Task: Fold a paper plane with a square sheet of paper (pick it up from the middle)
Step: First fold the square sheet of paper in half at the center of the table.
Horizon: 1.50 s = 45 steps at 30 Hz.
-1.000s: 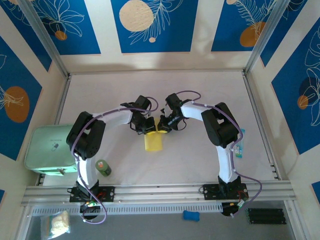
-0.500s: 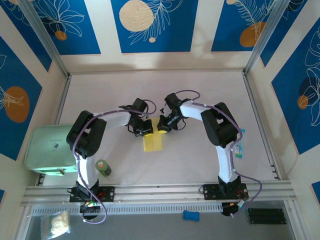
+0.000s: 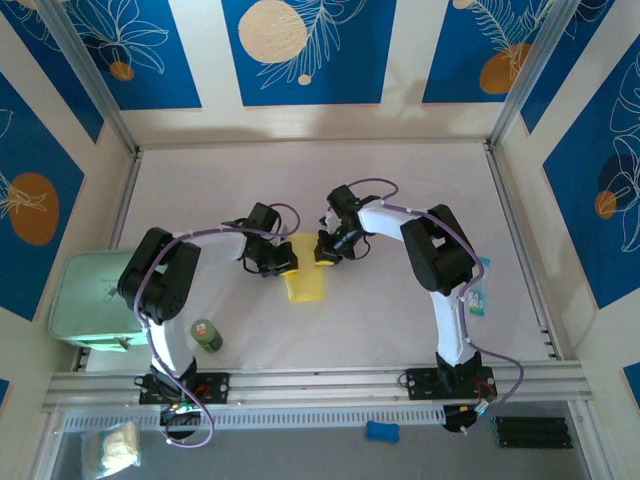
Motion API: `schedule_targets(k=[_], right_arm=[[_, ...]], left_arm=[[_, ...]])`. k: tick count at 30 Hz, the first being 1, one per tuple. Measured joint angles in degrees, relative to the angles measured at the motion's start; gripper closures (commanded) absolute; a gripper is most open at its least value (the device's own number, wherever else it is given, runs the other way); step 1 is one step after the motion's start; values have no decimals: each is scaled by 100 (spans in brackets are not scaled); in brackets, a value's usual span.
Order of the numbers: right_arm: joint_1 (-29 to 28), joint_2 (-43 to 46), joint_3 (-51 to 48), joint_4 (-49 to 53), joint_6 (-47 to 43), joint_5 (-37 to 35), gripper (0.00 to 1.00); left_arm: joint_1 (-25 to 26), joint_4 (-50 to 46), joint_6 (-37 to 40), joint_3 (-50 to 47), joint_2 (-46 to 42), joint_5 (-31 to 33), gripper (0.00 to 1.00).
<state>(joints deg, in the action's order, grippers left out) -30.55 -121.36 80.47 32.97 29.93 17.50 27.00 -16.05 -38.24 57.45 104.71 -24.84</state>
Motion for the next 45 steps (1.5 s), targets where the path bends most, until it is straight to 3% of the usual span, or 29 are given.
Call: schedule_targets(k=[9, 14, 23, 33, 45], right_arm=[[-48, -4, 61, 90, -42, -131, 94], [-85, -4, 120, 146, -90, -240, 94], [-90, -7, 129, 168, -105, -258, 94], [-101, -11, 133, 201, -125, -321, 94], [-101, -70, 251, 337, -275, -339, 94]], left_arm=[[-225, -361, 94, -356, -599, 195, 87], [-214, 136, -260, -348, -833, -42, 87], [-46, 763, -678, 37, 46, -367, 87], [-186, 667, -623, -66, 118, 63, 87], [-739, 520, -291, -380, -509, 343, 88]])
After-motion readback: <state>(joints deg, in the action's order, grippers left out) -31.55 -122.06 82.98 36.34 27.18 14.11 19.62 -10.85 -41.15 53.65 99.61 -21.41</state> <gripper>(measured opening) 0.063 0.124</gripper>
